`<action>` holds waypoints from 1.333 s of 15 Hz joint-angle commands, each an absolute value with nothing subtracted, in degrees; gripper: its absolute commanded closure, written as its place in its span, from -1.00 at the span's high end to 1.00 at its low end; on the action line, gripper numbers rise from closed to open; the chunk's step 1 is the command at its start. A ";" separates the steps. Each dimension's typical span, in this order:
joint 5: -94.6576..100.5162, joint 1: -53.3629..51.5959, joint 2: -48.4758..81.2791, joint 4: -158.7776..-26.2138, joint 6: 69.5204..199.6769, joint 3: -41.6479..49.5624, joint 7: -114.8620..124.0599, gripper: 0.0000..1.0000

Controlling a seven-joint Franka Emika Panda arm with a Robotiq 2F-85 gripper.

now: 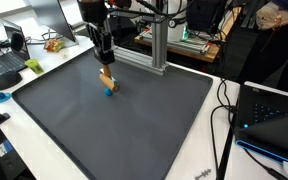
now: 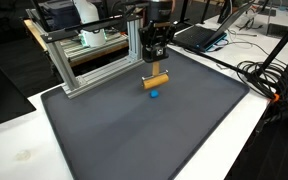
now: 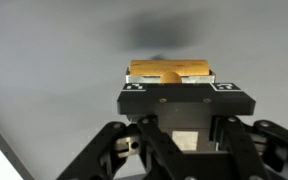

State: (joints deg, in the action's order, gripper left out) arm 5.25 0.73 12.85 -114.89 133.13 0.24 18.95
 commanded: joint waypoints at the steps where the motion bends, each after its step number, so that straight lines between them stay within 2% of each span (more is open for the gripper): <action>1: 4.08 -0.18 15.77 -111.54 134.13 1.33 19.89 -0.54; 20: 5.58 -2.08 20.94 -107.30 128.73 3.65 21.57 -0.54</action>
State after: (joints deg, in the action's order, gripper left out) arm 5.29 -1.23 19.71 -108.37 129.77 3.07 20.80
